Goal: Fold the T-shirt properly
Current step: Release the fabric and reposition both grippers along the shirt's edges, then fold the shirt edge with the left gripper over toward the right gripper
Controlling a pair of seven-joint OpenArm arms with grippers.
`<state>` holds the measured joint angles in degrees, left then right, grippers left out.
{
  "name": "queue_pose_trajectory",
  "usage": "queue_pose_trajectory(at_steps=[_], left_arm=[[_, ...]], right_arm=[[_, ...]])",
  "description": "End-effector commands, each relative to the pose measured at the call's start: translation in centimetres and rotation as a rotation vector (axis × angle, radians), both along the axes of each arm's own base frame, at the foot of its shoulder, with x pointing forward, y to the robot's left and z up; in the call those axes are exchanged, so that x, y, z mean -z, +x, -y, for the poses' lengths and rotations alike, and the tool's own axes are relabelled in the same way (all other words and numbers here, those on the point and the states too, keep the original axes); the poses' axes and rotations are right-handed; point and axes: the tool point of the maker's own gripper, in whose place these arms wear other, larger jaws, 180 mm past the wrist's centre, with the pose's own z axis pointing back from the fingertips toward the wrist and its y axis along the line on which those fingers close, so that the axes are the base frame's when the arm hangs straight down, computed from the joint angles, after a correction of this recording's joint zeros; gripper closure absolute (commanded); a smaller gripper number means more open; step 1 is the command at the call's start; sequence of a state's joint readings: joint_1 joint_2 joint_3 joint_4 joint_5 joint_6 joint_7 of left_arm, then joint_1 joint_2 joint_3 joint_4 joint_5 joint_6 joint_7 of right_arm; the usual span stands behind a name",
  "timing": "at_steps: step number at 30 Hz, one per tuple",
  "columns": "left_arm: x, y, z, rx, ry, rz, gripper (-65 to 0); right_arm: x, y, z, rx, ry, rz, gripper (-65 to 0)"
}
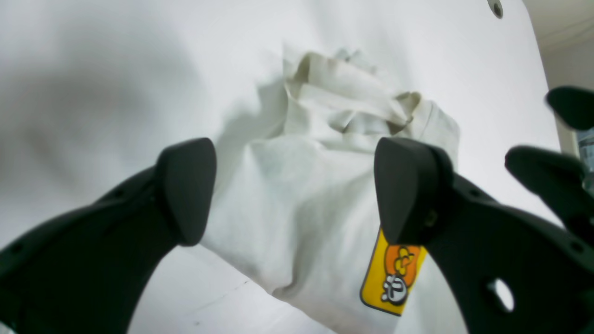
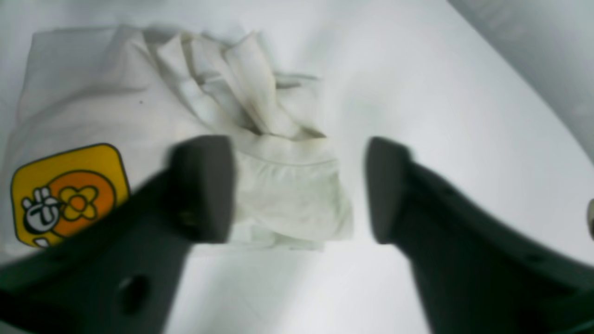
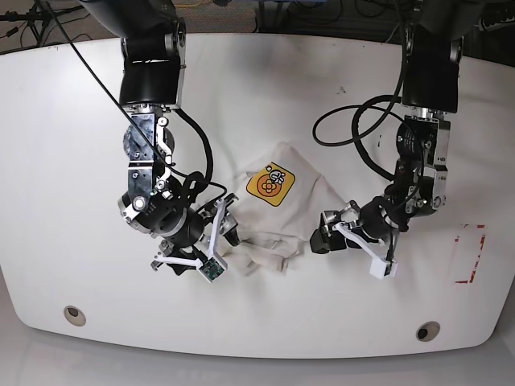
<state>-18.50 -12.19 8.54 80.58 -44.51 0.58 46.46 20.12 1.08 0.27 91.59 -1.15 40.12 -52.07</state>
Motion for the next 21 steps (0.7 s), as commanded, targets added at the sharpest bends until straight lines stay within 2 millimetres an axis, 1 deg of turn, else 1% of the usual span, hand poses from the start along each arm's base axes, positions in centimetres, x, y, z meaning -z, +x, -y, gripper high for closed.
queue_pose_trajectory(at_steps=[1,4,6,10,11,14,15,16,18,21], left_arm=[[-0.2,0.7,-0.5,-0.02,-0.007,0.022,-50.0],[0.9,0.5,0.0,-0.015,-0.002,0.005,-50.0],[1.4,0.3,0.7,0.0,0.006,0.005,-49.9],[2.4,0.1,1.7,0.018,0.02,0.011,-49.9],[3.0,0.0,2.0,0.022,0.026,0.004,-49.9],[4.8,-0.6,2.3,0.033,0.042,-0.03,-49.9],[5.1,-0.7,2.4,0.035,0.045,-0.037,-49.7],[5.6,-0.9,2.5,0.04,0.049,-0.051,-49.7],[5.7,-1.1,2.7,0.046,0.048,-0.054,-49.2],[7.4,-2.8,2.6,0.05,0.05,-0.105,-45.8]], right_arm=[[-0.9,1.0,-0.4,-0.008,0.027,0.025,-20.6],[0.3,0.9,-0.4,-0.008,0.027,-0.011,-10.6],[0.9,0.9,-0.5,-0.01,0.035,-0.023,-7.6],[2.1,0.9,-1.1,-0.019,0.076,-0.037,-7.5],[2.6,0.9,-1.0,-0.02,0.085,-0.044,-7.5],[4.6,0.8,0.0,-0.011,0.088,-0.083,-7.5],[4.9,0.8,0.1,-0.009,0.088,-0.091,-7.5],[5.7,0.7,0.4,-0.006,0.098,-0.105,-7.5],[6.4,0.7,0.3,-0.006,0.117,-0.114,-7.5],[7.5,0.6,1.6,0.006,0.117,-0.125,-7.5]])
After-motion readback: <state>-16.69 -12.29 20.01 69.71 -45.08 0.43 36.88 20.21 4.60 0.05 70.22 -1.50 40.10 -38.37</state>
